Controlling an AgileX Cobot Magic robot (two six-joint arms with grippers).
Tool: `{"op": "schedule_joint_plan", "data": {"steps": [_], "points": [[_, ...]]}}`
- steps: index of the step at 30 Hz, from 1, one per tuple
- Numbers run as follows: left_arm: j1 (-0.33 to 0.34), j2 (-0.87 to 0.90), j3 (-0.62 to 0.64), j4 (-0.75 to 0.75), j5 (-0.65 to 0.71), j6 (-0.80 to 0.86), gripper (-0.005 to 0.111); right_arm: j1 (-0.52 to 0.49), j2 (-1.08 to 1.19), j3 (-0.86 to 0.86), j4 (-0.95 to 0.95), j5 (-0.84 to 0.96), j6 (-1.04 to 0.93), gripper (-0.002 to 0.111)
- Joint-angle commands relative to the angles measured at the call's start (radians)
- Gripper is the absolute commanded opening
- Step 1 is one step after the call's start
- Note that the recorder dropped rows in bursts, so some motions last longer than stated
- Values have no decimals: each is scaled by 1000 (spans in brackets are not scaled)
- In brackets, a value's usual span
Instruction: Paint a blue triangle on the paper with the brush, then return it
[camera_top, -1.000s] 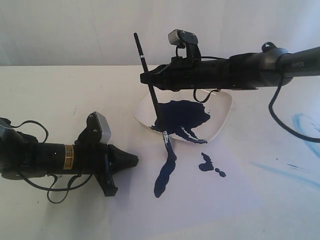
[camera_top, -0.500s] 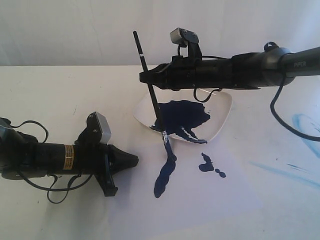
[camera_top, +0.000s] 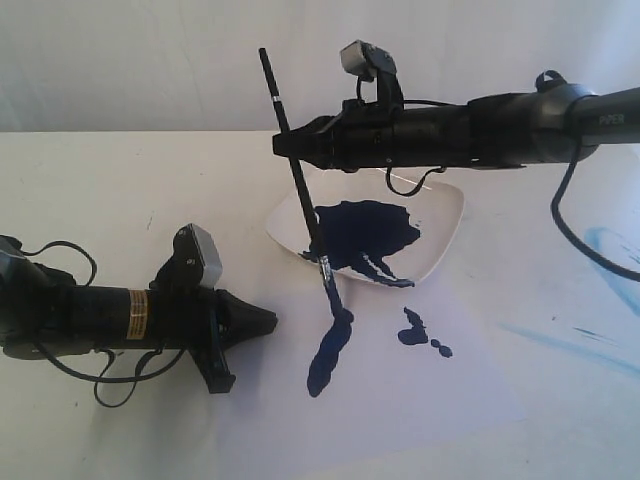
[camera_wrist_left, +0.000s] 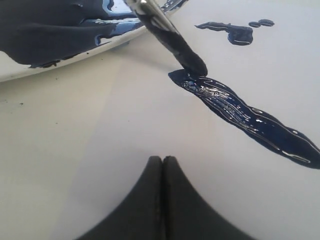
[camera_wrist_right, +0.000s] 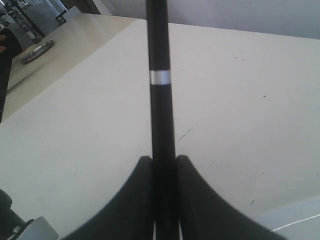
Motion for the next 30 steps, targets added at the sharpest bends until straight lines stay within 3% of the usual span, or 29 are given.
{"op": "schedule_joint_plan", "data": {"steps": [1, 15, 30], "points": [[0, -4, 5, 12, 13, -2, 0, -7, -32, -6, -19, 34, 12, 0], [0, -4, 5, 12, 13, -2, 0, -45, -71, 13, -223, 225, 175, 0], [0, -4, 5, 12, 16, -2, 0, -45, -71, 92, -343, 220, 185, 0]]}}
